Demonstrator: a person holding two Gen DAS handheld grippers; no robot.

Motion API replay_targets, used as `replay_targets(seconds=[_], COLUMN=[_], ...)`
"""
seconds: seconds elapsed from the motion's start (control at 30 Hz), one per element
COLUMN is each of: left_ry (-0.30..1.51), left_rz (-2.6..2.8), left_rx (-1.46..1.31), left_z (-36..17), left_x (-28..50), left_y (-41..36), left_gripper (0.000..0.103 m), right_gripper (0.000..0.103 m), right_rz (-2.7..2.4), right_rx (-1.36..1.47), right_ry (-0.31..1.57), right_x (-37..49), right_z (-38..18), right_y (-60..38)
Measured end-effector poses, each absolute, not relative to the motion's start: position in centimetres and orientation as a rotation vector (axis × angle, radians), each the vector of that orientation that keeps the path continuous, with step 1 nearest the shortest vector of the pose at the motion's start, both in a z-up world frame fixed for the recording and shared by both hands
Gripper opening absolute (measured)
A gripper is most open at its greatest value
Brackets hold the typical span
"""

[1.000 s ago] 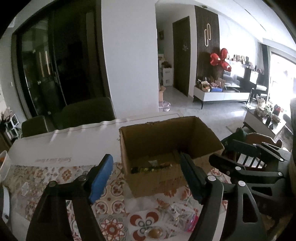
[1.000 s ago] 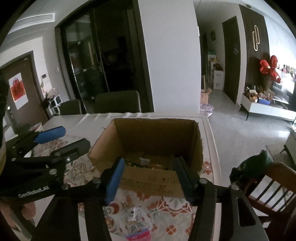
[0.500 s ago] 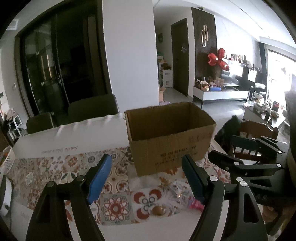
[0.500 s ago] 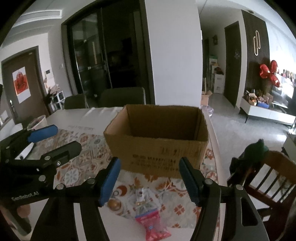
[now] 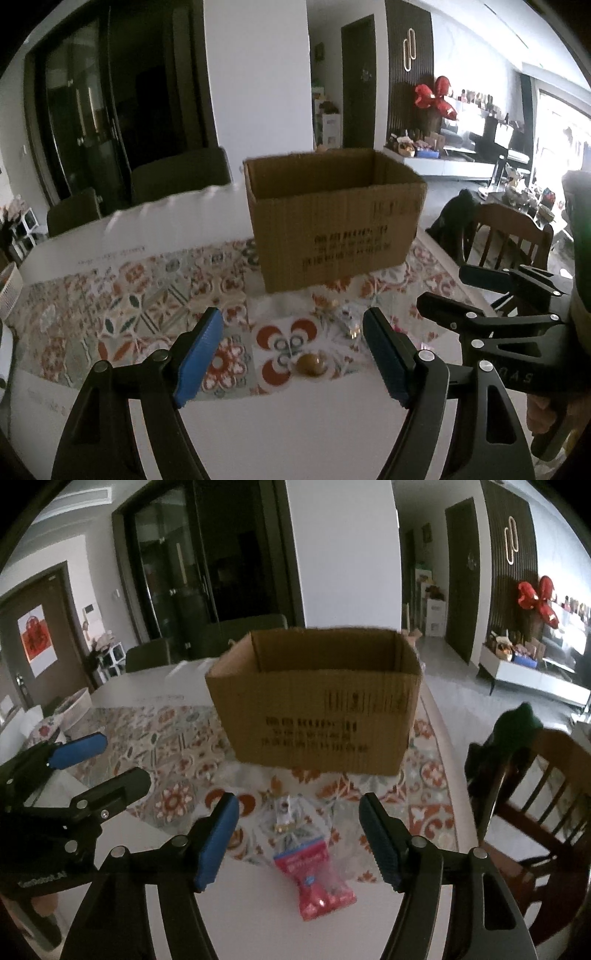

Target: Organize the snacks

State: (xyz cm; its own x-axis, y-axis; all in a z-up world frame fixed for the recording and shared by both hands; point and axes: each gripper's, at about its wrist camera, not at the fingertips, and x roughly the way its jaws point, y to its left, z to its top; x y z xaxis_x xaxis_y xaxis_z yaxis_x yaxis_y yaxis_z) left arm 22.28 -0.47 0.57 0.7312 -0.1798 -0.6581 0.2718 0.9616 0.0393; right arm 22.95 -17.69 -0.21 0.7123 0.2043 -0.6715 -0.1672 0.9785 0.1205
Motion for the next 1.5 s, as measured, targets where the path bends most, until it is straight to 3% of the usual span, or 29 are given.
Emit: replay_targets(seconds=[0.73, 1.5], left_ry=[0.941, 0.986], left_rz=[-0.262, -0.228], left_rx=[0.126, 0.057], left_z=[-8.7, -11.7], left_x=[23.6, 28.7], left_y=[0.0, -0.7], left_gripper=[0.078, 0.077], right_gripper=[0.068, 0.068], right_rz=[0.159, 0.126], right_rx=[0.051, 0.074], right_ry=[0.966, 1.022], right_x=[22.9, 25.3], right_z=[-8.3, -10.9], right_y=[-17.5, -17.2])
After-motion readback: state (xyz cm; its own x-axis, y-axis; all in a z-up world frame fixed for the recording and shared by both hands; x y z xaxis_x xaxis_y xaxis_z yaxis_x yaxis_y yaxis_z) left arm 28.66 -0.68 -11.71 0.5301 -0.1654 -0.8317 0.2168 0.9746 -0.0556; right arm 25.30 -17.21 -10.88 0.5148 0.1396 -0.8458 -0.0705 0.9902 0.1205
